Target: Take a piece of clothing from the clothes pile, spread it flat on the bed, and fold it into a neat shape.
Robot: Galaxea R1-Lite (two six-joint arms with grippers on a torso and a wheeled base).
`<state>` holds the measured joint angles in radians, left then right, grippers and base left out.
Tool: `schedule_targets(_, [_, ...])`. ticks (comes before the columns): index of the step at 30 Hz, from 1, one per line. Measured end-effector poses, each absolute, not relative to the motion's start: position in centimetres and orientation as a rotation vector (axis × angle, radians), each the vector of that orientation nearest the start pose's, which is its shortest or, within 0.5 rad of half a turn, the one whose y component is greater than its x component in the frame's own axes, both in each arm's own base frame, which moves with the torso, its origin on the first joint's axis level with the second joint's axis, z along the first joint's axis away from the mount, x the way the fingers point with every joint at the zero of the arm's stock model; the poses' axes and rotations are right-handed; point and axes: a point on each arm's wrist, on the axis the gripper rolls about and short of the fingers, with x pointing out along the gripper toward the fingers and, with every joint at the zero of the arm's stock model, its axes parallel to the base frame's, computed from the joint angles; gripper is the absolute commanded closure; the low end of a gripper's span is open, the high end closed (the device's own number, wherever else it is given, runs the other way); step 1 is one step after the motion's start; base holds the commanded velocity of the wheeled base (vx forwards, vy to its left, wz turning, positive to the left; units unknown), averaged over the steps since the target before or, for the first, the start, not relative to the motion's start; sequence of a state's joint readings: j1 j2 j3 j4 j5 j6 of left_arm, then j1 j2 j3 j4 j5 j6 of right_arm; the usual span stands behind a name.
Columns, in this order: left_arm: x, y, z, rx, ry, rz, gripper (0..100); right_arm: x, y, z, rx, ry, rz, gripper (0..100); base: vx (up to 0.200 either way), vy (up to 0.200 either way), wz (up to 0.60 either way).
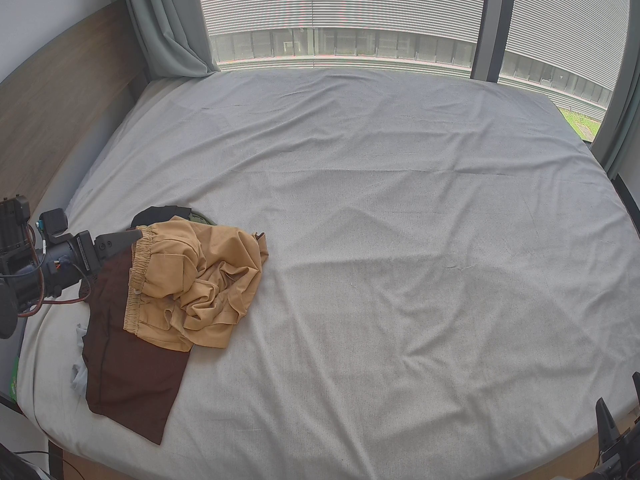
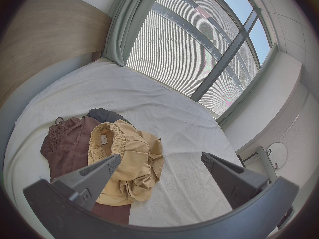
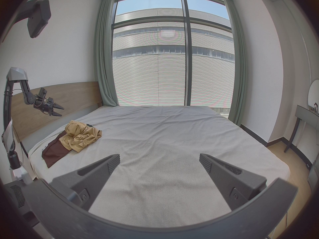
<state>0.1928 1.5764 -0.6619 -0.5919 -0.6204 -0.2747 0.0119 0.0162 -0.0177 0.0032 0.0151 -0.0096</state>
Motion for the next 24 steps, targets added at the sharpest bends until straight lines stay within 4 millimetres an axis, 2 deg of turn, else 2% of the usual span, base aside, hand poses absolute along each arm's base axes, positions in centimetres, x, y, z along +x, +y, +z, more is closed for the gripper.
schedule_targets(10, [28.9,4.3,15.3,-0.409,0.383,-0.377,0,-2.3,0.0,8.0,-0.01,0.002,0.027,0,0.0,0.0,0.0])
schedule_targets(24, [33.3,5.8,13.3,-0.423,0.405,-0.356,0,-2.3,0.0,8.0,-0.009,0.001,0.026,0,0.0,0.0,0.0])
